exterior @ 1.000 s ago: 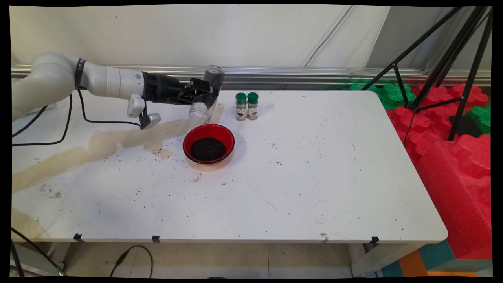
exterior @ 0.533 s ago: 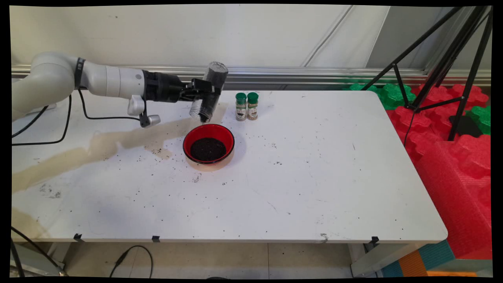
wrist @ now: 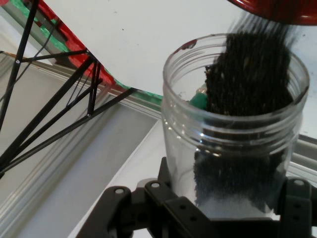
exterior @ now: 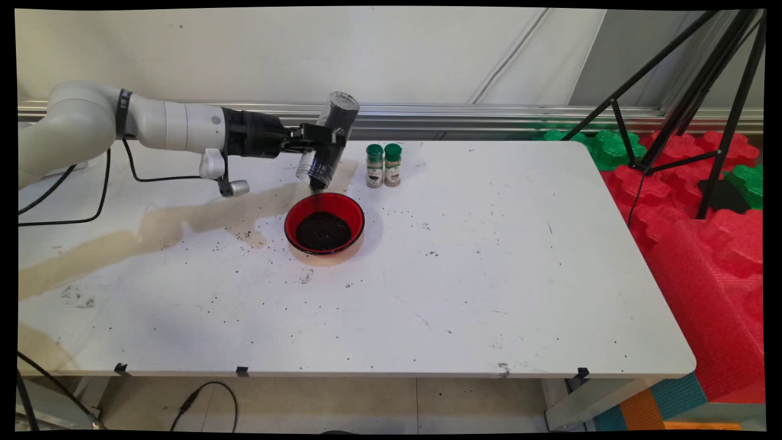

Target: Pour the black seasoning powder in the red bowl

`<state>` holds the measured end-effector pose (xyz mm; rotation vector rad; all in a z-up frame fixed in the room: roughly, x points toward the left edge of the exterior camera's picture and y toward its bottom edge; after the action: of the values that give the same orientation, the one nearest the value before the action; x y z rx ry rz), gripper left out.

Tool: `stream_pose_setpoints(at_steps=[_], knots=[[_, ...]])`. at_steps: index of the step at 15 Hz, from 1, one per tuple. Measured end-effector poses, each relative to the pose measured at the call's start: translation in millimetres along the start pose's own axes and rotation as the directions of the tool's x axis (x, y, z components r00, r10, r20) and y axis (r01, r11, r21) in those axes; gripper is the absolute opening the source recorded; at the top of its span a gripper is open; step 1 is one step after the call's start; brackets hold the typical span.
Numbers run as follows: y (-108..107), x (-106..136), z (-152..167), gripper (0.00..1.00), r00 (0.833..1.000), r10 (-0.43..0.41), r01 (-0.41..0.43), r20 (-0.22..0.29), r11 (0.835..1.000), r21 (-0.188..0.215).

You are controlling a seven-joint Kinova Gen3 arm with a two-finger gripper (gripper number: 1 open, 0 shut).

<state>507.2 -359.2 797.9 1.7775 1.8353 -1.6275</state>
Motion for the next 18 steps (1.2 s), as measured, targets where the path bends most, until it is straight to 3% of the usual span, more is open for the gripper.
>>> stream_pose_setpoints(at_steps=[18], knots=[[-10.0,4.3,-2.0,0.00,0.995,0.095,-0.095,0.008,0.995,0.024]])
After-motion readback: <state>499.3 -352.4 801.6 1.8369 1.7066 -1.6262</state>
